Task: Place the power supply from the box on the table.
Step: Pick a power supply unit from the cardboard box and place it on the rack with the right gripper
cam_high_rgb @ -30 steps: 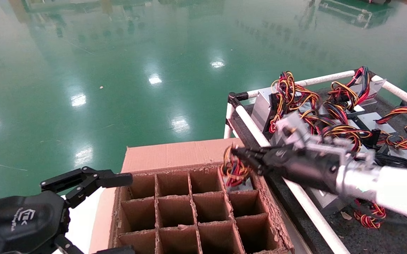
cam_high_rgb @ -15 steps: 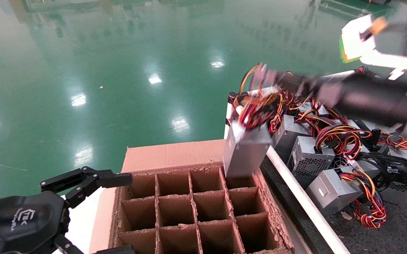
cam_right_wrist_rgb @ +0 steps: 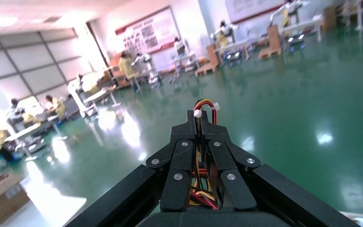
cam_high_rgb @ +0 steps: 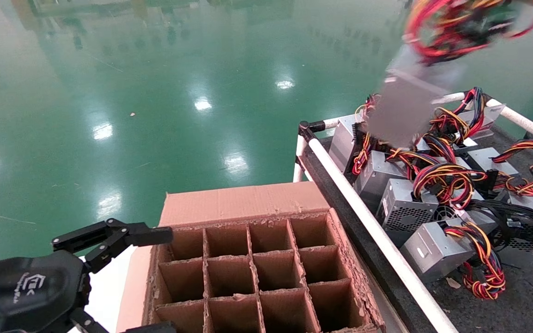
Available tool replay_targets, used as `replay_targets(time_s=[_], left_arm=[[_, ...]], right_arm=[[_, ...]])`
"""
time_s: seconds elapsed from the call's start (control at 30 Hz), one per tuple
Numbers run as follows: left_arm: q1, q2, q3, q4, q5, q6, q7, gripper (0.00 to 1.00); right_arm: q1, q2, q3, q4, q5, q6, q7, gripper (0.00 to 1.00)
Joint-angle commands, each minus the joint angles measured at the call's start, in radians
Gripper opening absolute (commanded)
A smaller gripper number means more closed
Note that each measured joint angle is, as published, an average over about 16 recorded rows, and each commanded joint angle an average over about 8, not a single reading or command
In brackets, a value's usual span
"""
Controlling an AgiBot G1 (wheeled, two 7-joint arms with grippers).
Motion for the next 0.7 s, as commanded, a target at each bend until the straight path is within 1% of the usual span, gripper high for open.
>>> replay_targets(time_s=[0.03,0.3,0.4,0.53,0.7], left_arm=[[0.0,0.0,0.0,0.0,0.0,0.0,0.0,1.0],[0.0,0.0,0.0,0.0,0.0,0.0,0.0,1.0],[0.0,0.0,0.0,0.0,0.0,0.0,0.0,1.0],[0.0,0.0,0.0,0.0,0.0,0.0,0.0,1.0],[0.0,0.0,0.0,0.0,0.0,0.0,0.0,1.0]], right_arm=[[0.026,0.027,0.017,-0.044,0.02,-0.032,-0.012,0.0],[0.114,0.125,0.039,-0.256,0.034,-0.177,-0.098,0.0],[0.137,0.163,0.044,-0.324,0.04,-0.22,-0.135,0.0],[0.147,0.212,0.041,-0.394,0.04,-0.244,-0.183,0.0],[0.122,0.263,0.027,-0.453,0.044,-0.25,-0.218,0.0]])
